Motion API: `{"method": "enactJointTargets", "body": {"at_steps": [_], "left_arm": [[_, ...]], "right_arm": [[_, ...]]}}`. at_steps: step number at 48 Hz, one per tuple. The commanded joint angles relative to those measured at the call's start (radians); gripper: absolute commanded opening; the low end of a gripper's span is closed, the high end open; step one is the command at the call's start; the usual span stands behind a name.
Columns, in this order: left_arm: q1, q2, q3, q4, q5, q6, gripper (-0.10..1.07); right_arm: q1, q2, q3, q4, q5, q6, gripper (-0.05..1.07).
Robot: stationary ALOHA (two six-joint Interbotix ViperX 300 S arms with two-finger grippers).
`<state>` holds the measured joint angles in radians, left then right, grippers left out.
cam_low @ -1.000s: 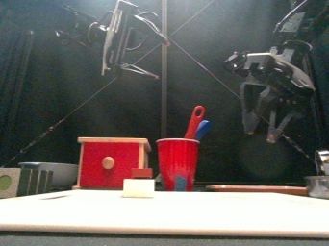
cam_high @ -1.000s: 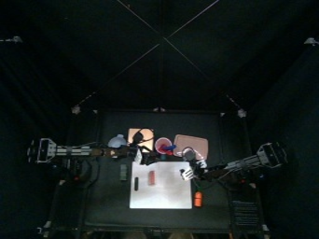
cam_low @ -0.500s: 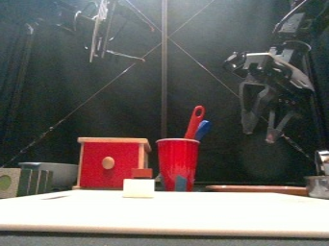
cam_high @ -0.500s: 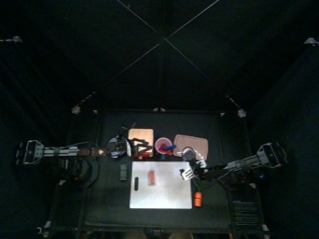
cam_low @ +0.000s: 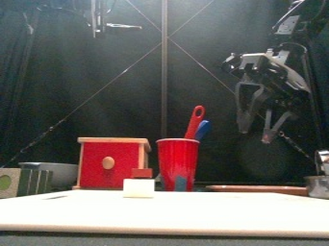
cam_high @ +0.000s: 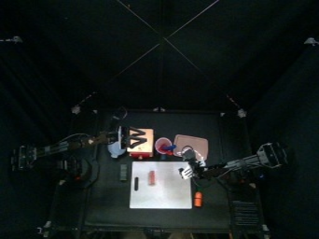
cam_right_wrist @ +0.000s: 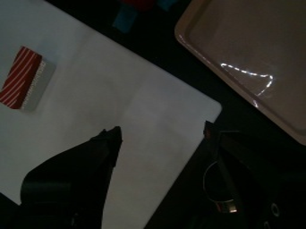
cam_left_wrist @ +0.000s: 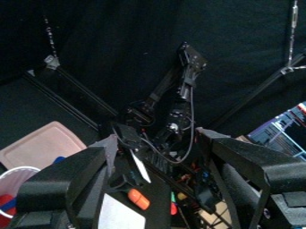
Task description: Place assembled salmon sushi in bowl
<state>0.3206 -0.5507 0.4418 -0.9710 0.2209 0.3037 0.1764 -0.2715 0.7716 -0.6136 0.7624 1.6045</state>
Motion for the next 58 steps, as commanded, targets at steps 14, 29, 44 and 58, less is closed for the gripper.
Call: {"method": "enactJointTargets", "body": {"at_steps": [14,29,44,58], "left_arm": [[0.020,0.103,-0.021,0.040,0.221,-0.092,1.01],[0.000,0.216,0.031,0.434,0.422,-0.621,1.01],[-0.225,0.299,0.120,0.913,0.403,-1.269,1.02],[-0.357,0.472,0.121,1.123,0.405,-1.660,1.01]], "right_arm": [[-0.009,-0.009,-0.021,0.002,-0.014,0.000,1.02],[-0.009,0.003,-0.015,0.003,-0.029,0.002,1.02],[-0.009,0.015,-0.011,0.002,-0.041,0.002,1.02],[-0.003,0.026,-0.008,0.003,-0.043,0.002,1.02]]}}
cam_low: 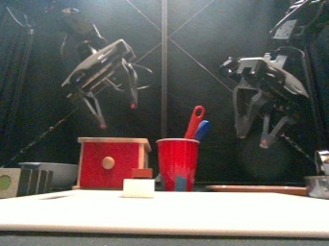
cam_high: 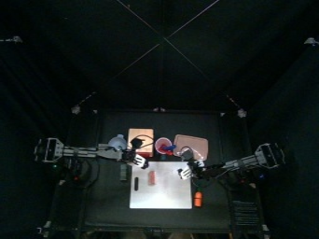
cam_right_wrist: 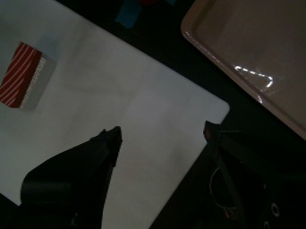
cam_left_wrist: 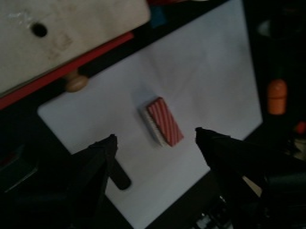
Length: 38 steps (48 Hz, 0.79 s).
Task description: Place assembled salmon sushi in bowl
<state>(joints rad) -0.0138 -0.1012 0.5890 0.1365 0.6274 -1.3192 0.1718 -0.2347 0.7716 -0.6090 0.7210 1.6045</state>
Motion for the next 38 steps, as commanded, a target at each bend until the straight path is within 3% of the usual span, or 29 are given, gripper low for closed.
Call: {"method": "enactJointTargets", "body": {"at_steps": [1,10,19,38], "left_arm": [[-0.028,0.032,-0.028,0.017,0.000,-0.051,1.01],[-0.077,0.143,-0.094,0.035,-0.017,-0.103,1.01],[-0.081,0.238,-0.179,0.032,0.000,-0.103,1.01],[-0.089,0.371,-0.308,0.034,0.120,-0.103,0.99]], "right_arm": [[0.002,-0.011,-0.006,-0.002,-0.002,0.003,1.02],[0.002,0.000,-0.006,0.000,-0.002,0.003,1.02],[0.003,0.002,-0.002,0.000,-0.002,0.003,1.02],[0.005,0.002,0.009,0.000,-0.002,0.003,1.02]]}}
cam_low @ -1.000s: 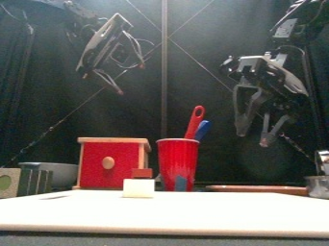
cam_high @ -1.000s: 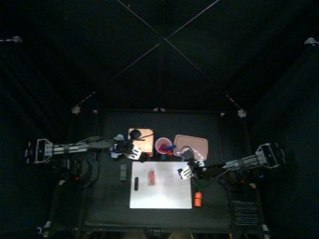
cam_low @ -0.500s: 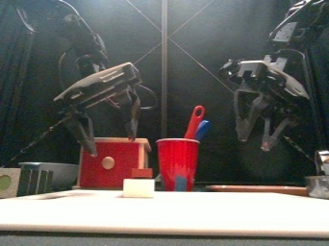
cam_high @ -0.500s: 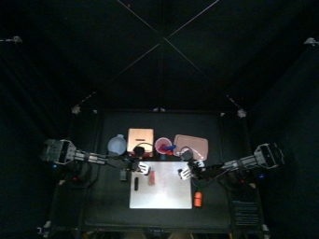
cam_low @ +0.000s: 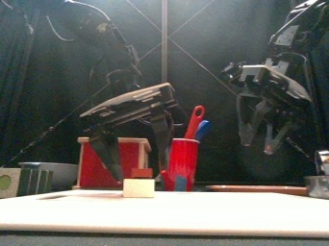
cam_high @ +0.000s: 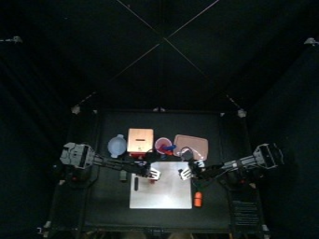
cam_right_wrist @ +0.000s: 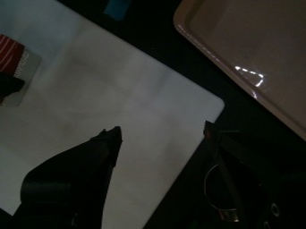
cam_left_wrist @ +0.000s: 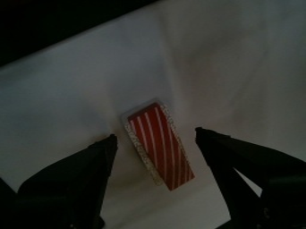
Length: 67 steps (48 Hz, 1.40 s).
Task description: Place assembled salmon sushi in bowl
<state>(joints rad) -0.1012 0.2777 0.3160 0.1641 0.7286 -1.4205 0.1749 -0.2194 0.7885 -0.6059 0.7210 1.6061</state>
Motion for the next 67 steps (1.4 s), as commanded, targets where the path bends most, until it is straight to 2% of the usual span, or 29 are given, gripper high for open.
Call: {"method": "enactJointTargets", "body": {"at_steps": [1,4,13,20,34,48,51,56,60,64,67], "left_arm": [[-0.002,-0.006,-0.035,0.008,0.023,-0.002,0.98],[-0.003,-0.005,-0.035,0.008,0.031,-0.002,0.94],[-0.003,0.005,-0.038,0.008,0.043,0.000,0.69],[-0.014,-0.038,-0.031,0.009,0.094,0.009,0.54],[-0.044,-0.218,0.032,0.077,0.282,0.011,0.52],[-0.032,-0.503,0.176,0.183,0.439,-0.008,0.51],[-0.014,-0.568,0.218,0.204,0.454,-0.018,0.51],[0.052,-0.680,0.304,0.252,0.451,-0.032,0.51],[0.141,-0.765,0.383,0.296,0.417,-0.037,0.51],[0.245,-0.834,0.468,0.314,0.316,-0.034,0.51],[0.313,-0.859,0.526,0.314,0.193,-0.026,0.51]], "right_arm": [[0.002,-0.012,-0.008,-0.003,-0.002,0.002,1.02],[0.000,-0.012,-0.006,-0.003,-0.002,0.002,1.02],[0.002,-0.012,-0.008,-0.003,-0.002,0.003,1.02],[0.000,-0.012,-0.008,0.002,-0.002,0.003,1.02],[-0.006,-0.008,-0.011,0.002,-0.003,0.003,1.02],[-0.008,0.008,-0.014,0.002,-0.025,0.003,1.02],[-0.008,0.012,-0.014,0.002,-0.029,0.003,1.02],[-0.008,0.017,-0.015,0.002,-0.035,0.002,1.02],[-0.018,0.018,-0.015,0.002,-0.044,0.000,1.02],[-0.026,0.020,-0.017,0.000,-0.054,0.000,1.02],[-0.034,0.021,-0.018,-0.002,-0.061,-0.002,1.02]]}}
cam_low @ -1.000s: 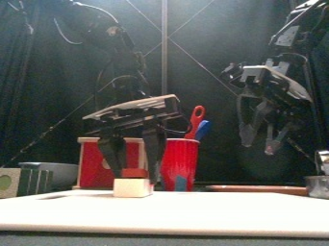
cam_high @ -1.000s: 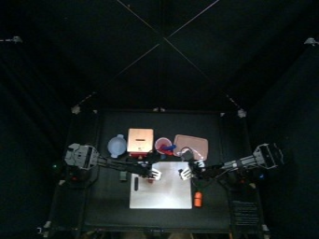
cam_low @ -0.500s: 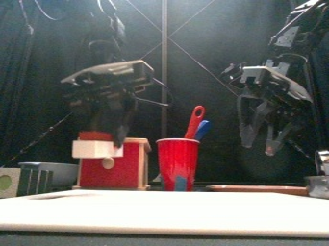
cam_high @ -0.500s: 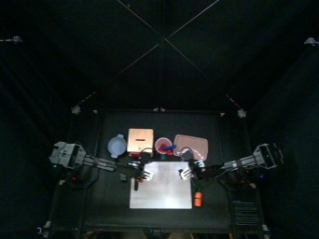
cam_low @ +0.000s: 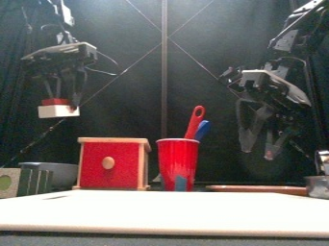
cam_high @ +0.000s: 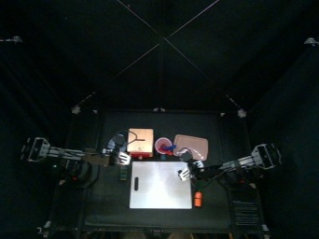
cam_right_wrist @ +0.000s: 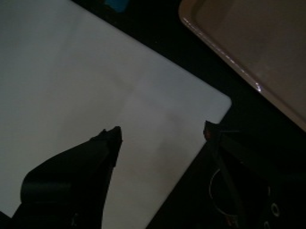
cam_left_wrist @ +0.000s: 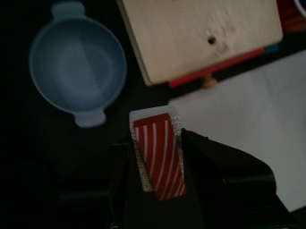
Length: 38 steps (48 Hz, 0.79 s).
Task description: Place assembled salmon sushi in bowl
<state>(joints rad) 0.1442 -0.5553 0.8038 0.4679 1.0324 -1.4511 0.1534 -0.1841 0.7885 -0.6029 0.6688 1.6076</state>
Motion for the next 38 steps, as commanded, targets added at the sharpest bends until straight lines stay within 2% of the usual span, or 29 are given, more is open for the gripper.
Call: {"method": "enactJointTargets", "body": {"at_steps": [1,4,9,14,24,38], "left_arm": [[0.094,-0.031,0.064,0.011,-0.170,0.006,0.51],[0.153,-0.032,0.121,0.003,-0.316,0.008,0.51],[0.229,-0.031,0.183,0.000,-0.430,0.009,0.52],[0.250,-0.031,0.216,-0.005,-0.426,0.011,0.53],[0.252,-0.031,0.242,0.000,-0.422,0.040,0.58],[0.256,-0.031,0.244,0.005,-0.426,0.054,0.91]], "right_arm": [[-0.014,-0.014,-0.018,-0.005,-0.011,-0.003,1.02],[-0.018,-0.014,-0.021,-0.006,-0.015,-0.006,1.02],[-0.021,-0.011,-0.026,-0.006,-0.017,-0.009,1.02],[-0.020,-0.011,-0.023,-0.005,-0.017,-0.009,1.02],[-0.025,-0.006,-0.025,-0.008,-0.018,-0.009,1.02],[-0.025,-0.006,-0.023,-0.009,-0.018,-0.009,1.02]]}}
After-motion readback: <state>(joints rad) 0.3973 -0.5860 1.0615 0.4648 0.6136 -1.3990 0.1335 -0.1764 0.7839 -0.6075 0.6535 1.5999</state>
